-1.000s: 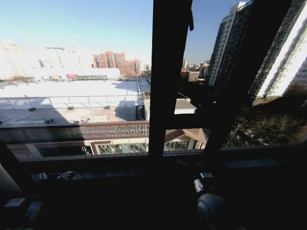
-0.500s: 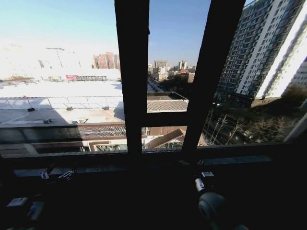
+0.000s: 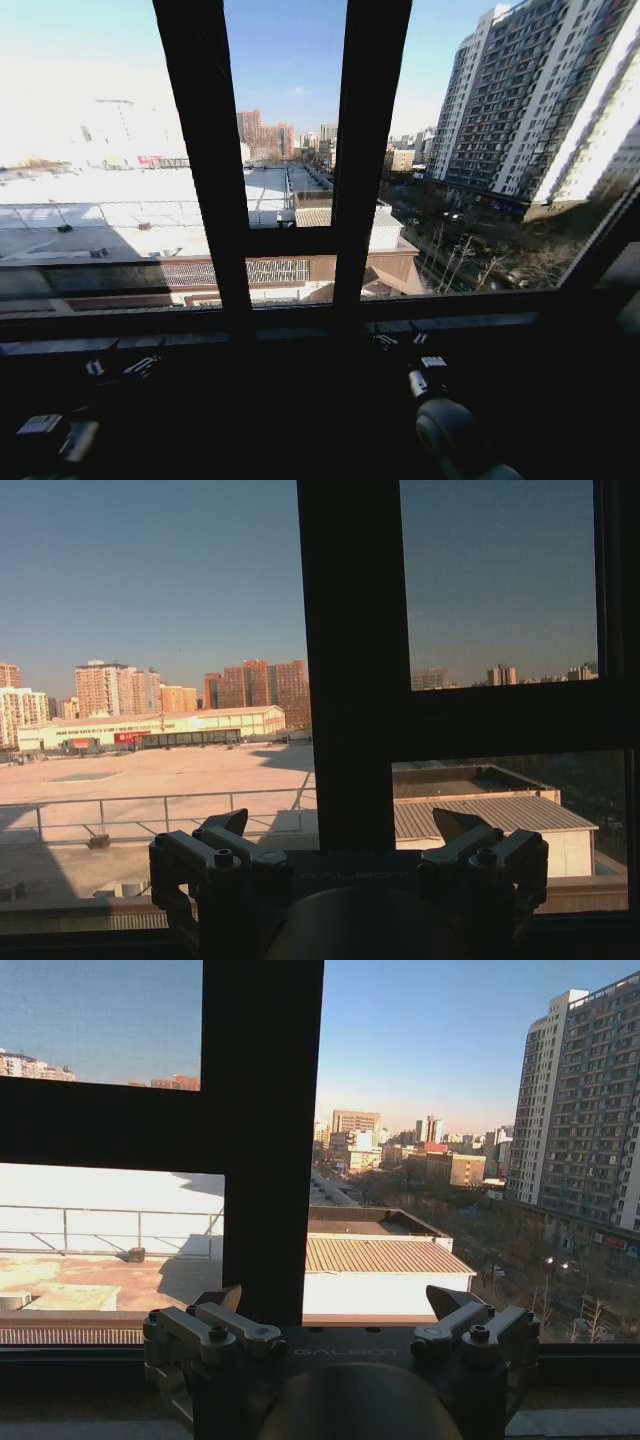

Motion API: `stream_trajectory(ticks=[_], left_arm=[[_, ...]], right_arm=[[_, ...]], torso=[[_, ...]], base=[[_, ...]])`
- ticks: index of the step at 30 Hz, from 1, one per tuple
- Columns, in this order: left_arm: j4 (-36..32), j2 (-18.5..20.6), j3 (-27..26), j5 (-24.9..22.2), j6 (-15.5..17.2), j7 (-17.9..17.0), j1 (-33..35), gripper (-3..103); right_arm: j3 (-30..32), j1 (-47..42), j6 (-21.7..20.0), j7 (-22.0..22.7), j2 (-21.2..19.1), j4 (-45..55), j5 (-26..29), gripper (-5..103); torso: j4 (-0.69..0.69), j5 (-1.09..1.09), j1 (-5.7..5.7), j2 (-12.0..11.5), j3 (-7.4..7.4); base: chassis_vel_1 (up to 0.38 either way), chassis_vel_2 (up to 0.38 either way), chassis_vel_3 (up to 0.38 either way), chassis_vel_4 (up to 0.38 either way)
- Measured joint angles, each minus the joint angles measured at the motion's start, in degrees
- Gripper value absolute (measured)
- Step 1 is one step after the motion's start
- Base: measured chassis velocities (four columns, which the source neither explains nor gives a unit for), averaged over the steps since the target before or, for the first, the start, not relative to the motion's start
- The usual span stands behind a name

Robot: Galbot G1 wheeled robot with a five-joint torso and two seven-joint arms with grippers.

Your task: Open the curtains by pulling them apart, changing their state from closed to fully open.

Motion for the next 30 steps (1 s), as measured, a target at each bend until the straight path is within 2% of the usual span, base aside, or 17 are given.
stream_trajectory(ticks=[4, 17, 30], left_arm=[[-0.2, -0.3, 0.0, 0.3, -0.2, 0.0, 0.1, 100], [-0.9, -0.9, -0.2, 0.5, -1.1, 0.0, 0.8, 100], [0.3, -0.8, -0.2, 0.4, -2.4, 0.1, 0.9, 100]], right_arm=[[0.4, -0.4, 0.1, 0.0, -0.3, 0.3, 0.0, 100], [0.6, -0.7, 0.1, 0.2, -0.1, 0.6, -0.3, 100], [0.0, -0.7, 0.2, 0.4, 0.3, 1.1, -0.7, 100]], torso=[[0.01, -0.06, 0.0, 0.0, 0.0], [0.02, -0.02, -0.01, 0.0, 0.0], [0.02, -0.04, 0.0, 0.0, 0.0]], base=[[-0.002, -0.369, 0.005, 0.379], [0.109, -0.342, -0.117, 0.342], [0.036, -0.367, -0.033, 0.369]])
